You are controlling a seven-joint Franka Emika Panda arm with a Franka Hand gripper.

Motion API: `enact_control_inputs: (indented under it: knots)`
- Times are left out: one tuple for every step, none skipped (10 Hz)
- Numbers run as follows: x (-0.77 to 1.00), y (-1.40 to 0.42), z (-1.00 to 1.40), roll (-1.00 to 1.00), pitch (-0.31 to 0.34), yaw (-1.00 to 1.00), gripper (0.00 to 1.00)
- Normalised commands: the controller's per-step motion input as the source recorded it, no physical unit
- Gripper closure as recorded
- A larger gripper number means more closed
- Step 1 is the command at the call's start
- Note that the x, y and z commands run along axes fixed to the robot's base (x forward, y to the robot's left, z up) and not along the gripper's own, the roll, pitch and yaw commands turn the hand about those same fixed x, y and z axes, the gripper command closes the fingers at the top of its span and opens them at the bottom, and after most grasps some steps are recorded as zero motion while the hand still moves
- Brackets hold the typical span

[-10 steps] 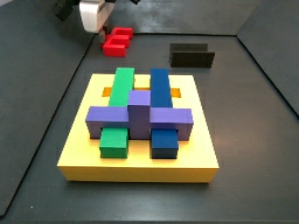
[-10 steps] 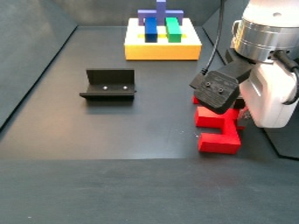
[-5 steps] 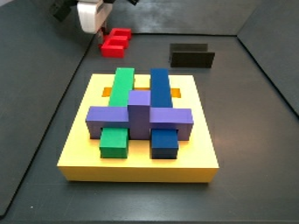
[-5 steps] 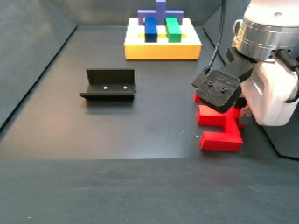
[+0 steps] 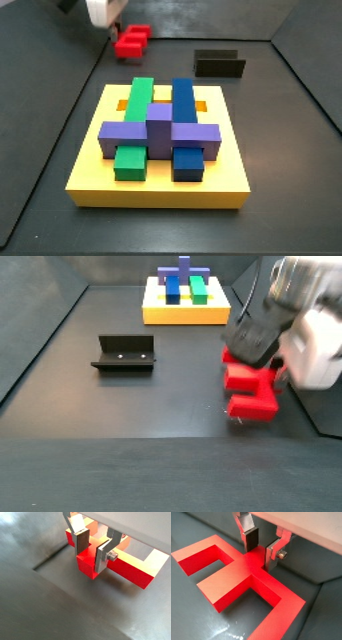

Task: Pick up the red object. Move up. Place the red object on the fixture. Regrasp the red object. Move to above the board. Insert the red object.
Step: Move up, then place the red object on the fixture.

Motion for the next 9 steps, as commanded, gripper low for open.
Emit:
enact_control_inputs:
  knots:
    - [-0.07,-0.01,0.43,0.08,0.073,0.02,1.0]
    - [0.03,0.0,0.0,0.0,0.011,0.0,1.0]
    - [0.38,0.0,0.0,-0.06,0.129,-0.02,1.0]
    - [0.71,0.0,0.0,-0.2,0.394,-0.06,1.0]
    - [0.85,-0.01,0.09,-0.3,0.503,0.0,1.0]
    - [0.86,-0.2,0.11,-0.29,0.506,0.04,1.0]
    - [0.86,-0.27,0.09,-0.33,0.443,0.09,1.0]
    - [0.86,-0.29,0.08,-0.33,0.431,0.08,1.0]
    - [0.86,-0.28,0.07,-0.3,0.46,0.07,1.0]
